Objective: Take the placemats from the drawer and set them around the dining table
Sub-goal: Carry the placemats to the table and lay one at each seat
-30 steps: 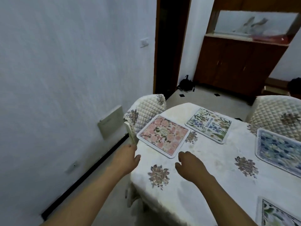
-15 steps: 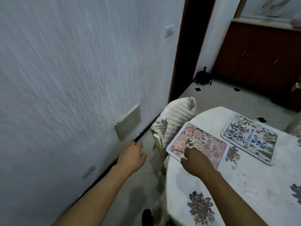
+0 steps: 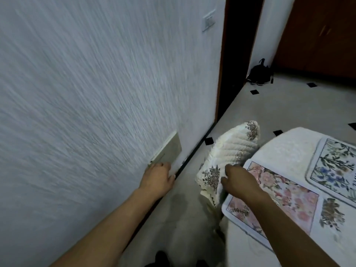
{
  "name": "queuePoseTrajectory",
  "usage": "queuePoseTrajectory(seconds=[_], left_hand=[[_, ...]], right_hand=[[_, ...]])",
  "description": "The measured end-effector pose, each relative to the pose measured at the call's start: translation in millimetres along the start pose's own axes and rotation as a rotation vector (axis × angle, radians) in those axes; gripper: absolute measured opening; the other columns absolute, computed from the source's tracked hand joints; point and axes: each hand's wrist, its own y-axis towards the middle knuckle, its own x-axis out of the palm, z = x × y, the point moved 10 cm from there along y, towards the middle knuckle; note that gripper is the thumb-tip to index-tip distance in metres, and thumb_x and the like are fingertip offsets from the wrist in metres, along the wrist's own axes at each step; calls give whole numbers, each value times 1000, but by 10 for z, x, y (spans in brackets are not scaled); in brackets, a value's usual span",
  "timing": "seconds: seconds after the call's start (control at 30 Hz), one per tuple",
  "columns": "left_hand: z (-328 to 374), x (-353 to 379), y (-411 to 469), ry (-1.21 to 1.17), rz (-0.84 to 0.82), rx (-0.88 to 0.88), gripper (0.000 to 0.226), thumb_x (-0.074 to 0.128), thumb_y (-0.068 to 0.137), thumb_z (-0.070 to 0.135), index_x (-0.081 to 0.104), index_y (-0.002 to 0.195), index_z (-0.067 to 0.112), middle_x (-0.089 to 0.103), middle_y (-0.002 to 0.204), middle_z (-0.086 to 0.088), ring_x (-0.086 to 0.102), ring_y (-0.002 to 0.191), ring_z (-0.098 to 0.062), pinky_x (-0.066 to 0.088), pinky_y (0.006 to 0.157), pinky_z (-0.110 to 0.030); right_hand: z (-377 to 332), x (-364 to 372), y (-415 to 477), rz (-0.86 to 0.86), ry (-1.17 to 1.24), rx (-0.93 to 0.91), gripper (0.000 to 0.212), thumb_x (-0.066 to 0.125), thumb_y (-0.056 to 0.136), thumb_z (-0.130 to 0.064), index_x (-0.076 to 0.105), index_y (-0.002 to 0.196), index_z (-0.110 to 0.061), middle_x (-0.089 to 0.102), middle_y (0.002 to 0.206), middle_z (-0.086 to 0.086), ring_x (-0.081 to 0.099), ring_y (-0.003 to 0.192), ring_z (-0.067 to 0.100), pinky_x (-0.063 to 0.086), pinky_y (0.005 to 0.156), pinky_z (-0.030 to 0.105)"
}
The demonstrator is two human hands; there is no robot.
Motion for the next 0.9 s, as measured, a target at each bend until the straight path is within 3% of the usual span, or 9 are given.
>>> queuePoseTrajectory(seconds=[0.2, 0.4, 0.5, 0.57, 0.67, 0.9], left_hand=[[133, 117, 801, -13, -45, 172, 41, 50, 95, 41, 58, 122, 12, 61, 115, -11, 54, 106, -27, 47, 85, -33], [498, 163, 1640, -71, -95, 467, 35, 53, 93, 39, 63, 108, 9, 63, 104, -13, 56, 100, -29, 49, 81, -36], [817, 107, 1941, -126, -98, 620, 34, 53, 90, 39, 64, 98, 8, 64, 94, -13, 57, 94, -30, 49, 76, -37], [1055, 68, 2116, -184, -112, 692, 39, 51, 86, 41, 66, 97, 7, 65, 90, -13, 58, 89, -30, 52, 74, -39], [1536, 33, 2319, -217, -142, 804, 39, 49, 84, 42, 65, 100, 10, 64, 90, -11, 57, 88, -28, 51, 73, -38], [2497, 311, 2630, -128, -239, 951, 43, 48, 87, 43, 62, 112, 11, 64, 104, -11, 55, 103, -31, 48, 87, -40]], right_hand=[[212, -24, 313, 56, 9, 129, 24, 51, 88, -32, 54, 100, -12, 60, 101, 11, 60, 94, 30, 37, 66, 31], [398, -153, 390, 104, 47, 437, 22, 49, 89, -27, 55, 104, -14, 55, 98, 8, 54, 86, 25, 37, 67, 30], [435, -340, 299, 186, 70, 556, 11, 49, 91, -27, 48, 89, -17, 52, 91, 7, 58, 93, 30, 35, 66, 31], [500, -405, 189, 217, 81, 632, 15, 50, 90, -30, 43, 86, -18, 53, 92, 8, 59, 95, 30, 35, 66, 30], [743, -478, -26, 255, 117, 772, 18, 50, 91, -32, 50, 95, -15, 56, 101, 10, 58, 95, 29, 38, 67, 31], [1421, -613, -203, 340, 183, 980, 18, 51, 92, -34, 48, 91, -16, 49, 88, 4, 48, 77, 22, 38, 61, 31]])
